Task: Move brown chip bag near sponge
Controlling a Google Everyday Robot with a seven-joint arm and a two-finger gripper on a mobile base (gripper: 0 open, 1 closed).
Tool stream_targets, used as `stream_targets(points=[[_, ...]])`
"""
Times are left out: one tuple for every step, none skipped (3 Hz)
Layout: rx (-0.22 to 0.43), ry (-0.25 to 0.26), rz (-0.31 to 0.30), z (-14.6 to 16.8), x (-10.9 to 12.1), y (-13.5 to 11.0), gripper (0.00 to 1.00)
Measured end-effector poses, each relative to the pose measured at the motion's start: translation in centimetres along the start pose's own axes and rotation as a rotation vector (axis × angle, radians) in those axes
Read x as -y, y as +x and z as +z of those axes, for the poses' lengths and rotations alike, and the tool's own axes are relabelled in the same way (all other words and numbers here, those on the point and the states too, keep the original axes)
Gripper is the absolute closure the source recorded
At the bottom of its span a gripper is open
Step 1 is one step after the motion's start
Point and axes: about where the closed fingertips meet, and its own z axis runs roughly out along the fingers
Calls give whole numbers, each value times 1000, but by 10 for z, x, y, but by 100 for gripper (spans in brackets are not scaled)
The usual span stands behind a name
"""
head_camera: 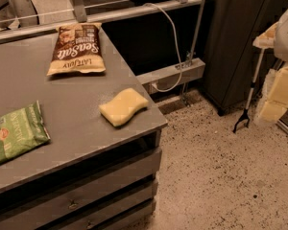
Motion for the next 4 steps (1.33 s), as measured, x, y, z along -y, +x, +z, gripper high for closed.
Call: stream_targets(points=[[0,0,0,0,0,0,0],[26,9,-7,3,7,-7,0],[111,6,-45,24,32,-38,0],[241,-16,-86,55,64,-87,0]])
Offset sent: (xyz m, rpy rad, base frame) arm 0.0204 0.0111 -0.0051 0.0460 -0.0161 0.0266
